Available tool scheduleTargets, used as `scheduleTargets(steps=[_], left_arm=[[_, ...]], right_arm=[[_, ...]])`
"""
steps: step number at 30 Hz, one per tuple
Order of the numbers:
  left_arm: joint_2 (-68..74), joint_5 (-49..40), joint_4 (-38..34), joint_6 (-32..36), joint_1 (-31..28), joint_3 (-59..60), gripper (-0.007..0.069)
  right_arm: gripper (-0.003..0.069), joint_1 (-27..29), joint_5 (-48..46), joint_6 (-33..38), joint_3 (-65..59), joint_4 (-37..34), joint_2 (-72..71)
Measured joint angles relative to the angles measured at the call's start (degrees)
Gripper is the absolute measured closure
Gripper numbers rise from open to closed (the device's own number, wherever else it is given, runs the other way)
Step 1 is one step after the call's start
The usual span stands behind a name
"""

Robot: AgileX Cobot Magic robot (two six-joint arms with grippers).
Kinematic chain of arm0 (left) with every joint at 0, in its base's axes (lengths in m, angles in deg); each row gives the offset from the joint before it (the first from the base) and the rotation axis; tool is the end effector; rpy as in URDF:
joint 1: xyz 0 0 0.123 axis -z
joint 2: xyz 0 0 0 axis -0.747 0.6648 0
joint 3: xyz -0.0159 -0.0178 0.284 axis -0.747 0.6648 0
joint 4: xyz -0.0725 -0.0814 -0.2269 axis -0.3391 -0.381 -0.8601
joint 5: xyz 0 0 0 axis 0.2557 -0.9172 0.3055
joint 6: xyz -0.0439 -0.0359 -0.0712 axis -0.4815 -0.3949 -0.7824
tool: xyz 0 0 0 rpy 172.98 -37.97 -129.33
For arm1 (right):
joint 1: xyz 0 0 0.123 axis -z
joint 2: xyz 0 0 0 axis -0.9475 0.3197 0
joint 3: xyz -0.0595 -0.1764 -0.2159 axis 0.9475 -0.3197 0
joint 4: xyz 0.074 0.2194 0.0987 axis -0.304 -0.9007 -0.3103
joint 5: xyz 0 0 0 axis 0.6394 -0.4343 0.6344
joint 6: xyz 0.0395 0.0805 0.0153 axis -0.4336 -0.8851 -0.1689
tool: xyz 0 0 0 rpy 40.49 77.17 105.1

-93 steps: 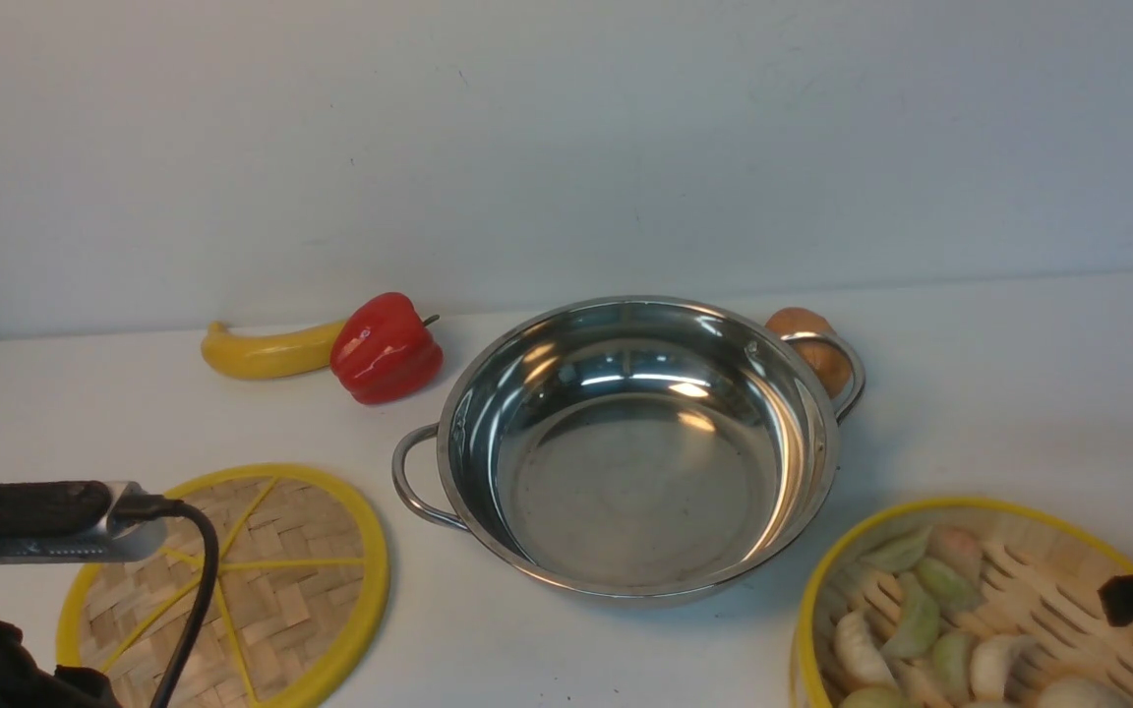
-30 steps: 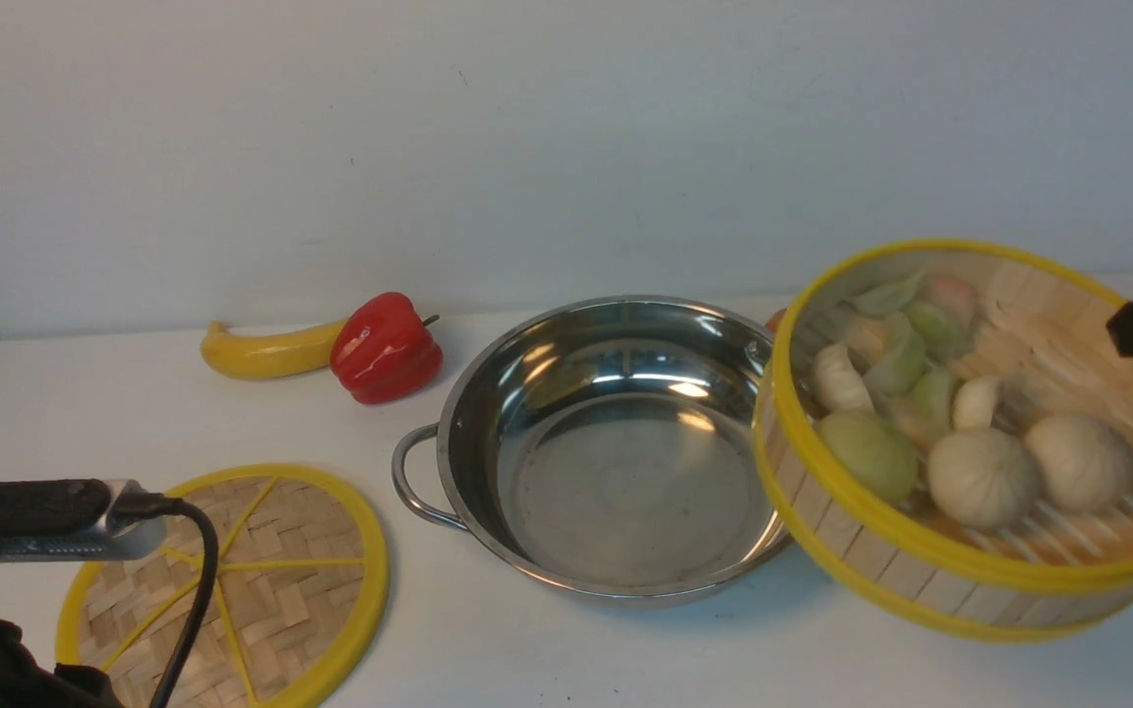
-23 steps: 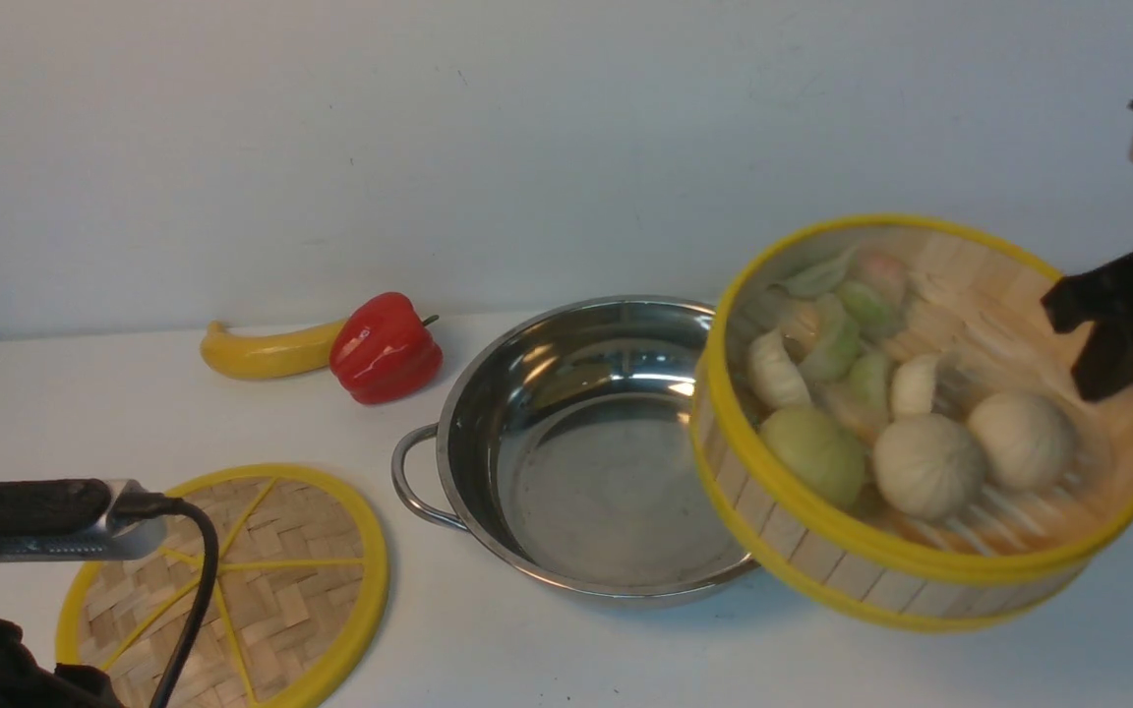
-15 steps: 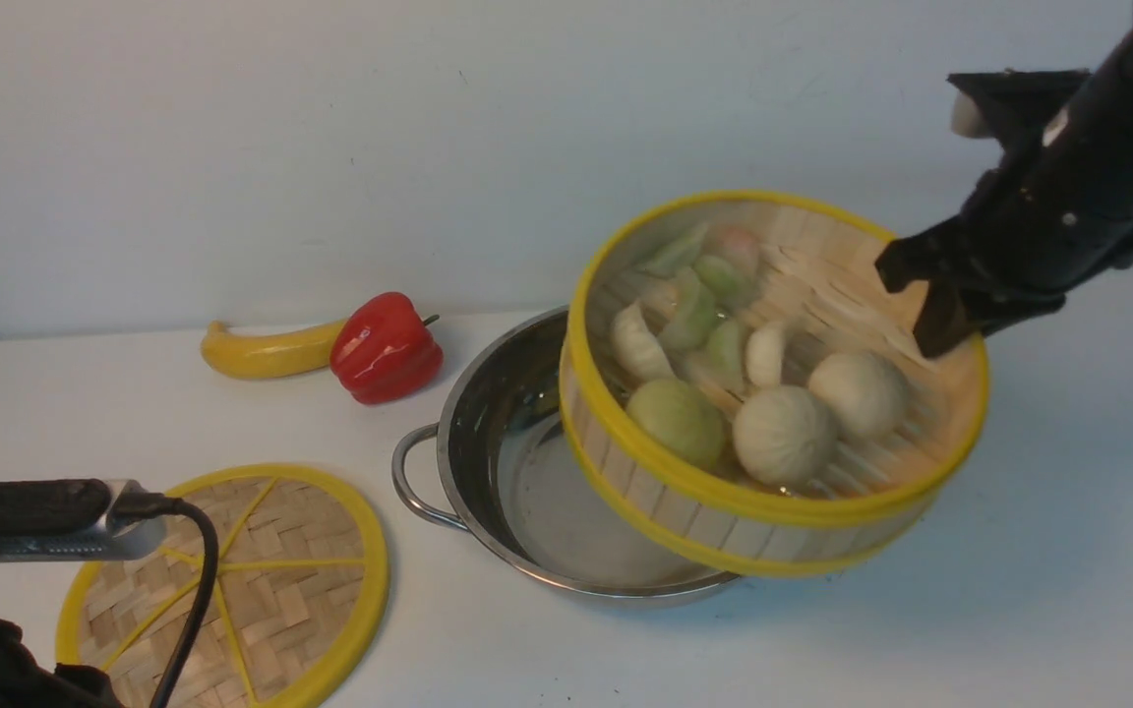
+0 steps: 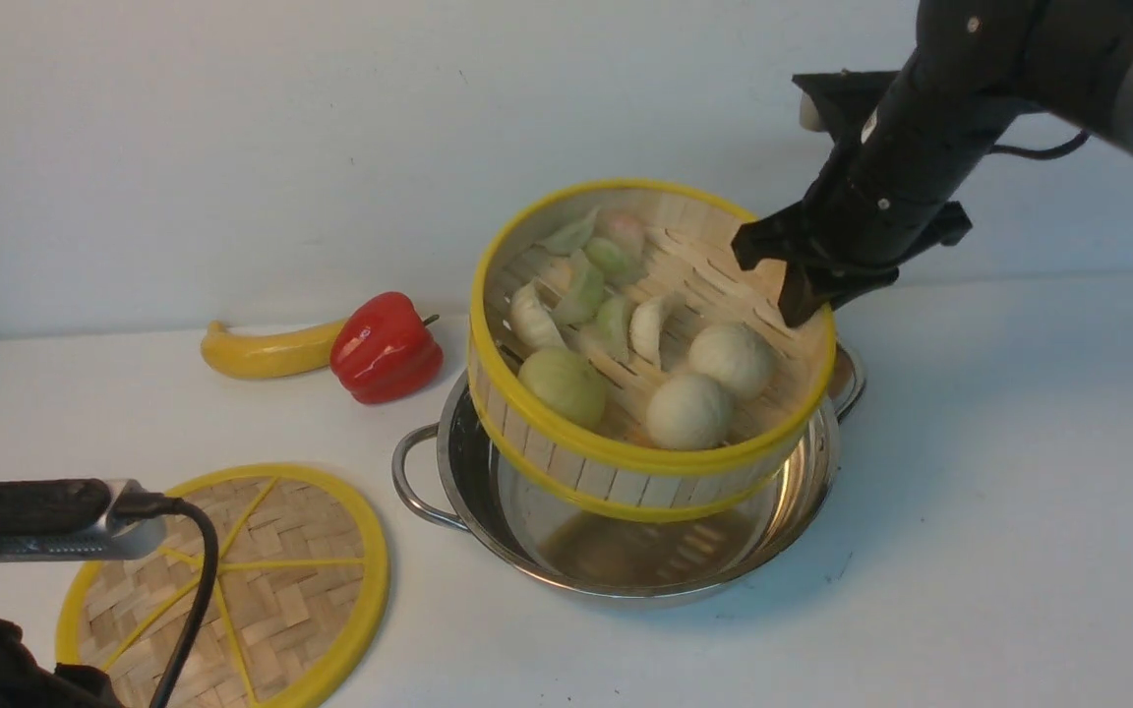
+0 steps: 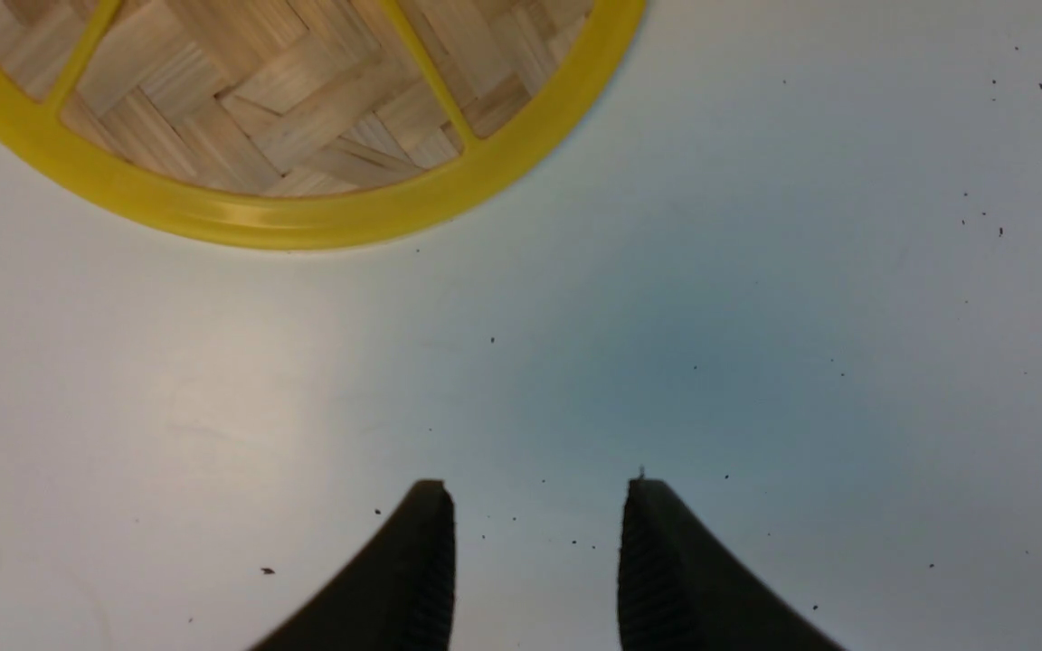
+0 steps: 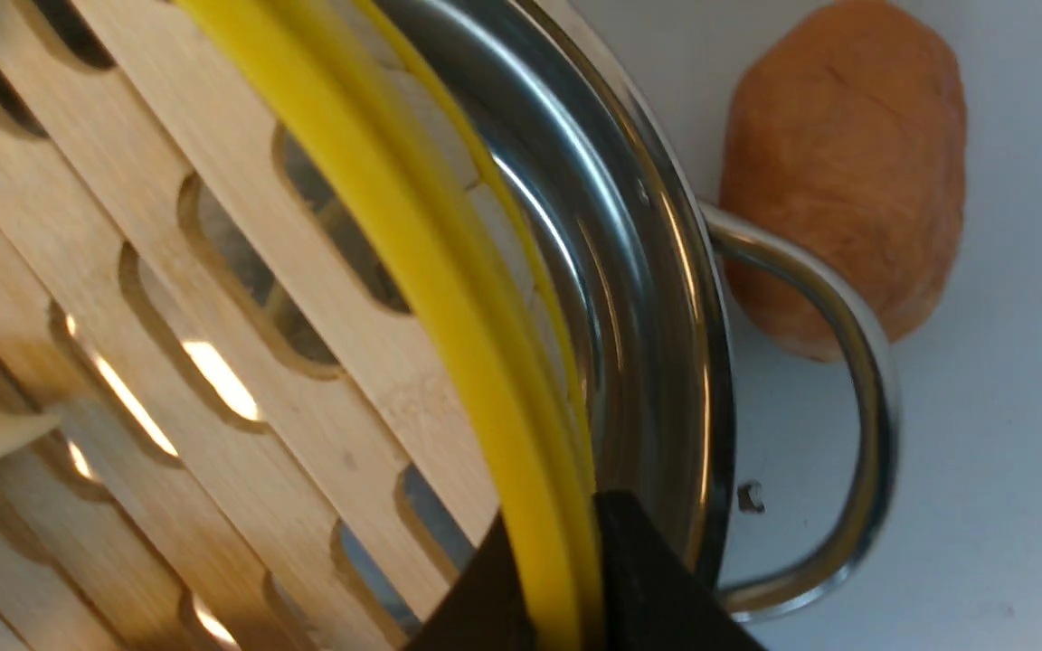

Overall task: Place the steamer in the pot on the white table, and put the lid on the steamer.
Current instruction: 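Place the bamboo steamer basket of food into the steel pot with the right gripper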

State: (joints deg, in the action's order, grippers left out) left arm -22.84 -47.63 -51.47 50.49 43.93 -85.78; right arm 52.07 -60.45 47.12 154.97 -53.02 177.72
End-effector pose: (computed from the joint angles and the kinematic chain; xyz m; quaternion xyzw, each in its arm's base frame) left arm 0.1517 -0.0076 0.2620 0.0176 0.9763 -0.0906 0.1958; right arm 0.4201 0.1647 0.2609 -0.1346 0.9790 0.1151 0.1009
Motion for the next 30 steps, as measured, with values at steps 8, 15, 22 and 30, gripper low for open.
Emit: scheduleTargets(steps=[8, 15, 22, 30], left_arm=[[0.0, 0.0, 0.0, 0.0, 0.0, 0.0, 0.0375], [0.0, 0.0, -0.1, 0.0, 0.0, 0.0, 0.0375], [0.0, 0.0, -0.1, 0.0, 0.0, 0.0, 0.0375], [0.0, 0.0, -0.2, 0.0, 0.0, 0.0, 0.0375]], right_arm=[[0.0599, -0.3, 0.1, 0.0, 2.8, 1.8, 5.0], [0.0599, -0.3, 0.1, 0.0, 2.8, 4.9, 7.4], [0.0599, -0.3, 0.1, 0.2, 3.0, 4.9, 8.7], [0.0599, -2.2, 0.5, 1.4, 3.2, 4.8, 11.3]])
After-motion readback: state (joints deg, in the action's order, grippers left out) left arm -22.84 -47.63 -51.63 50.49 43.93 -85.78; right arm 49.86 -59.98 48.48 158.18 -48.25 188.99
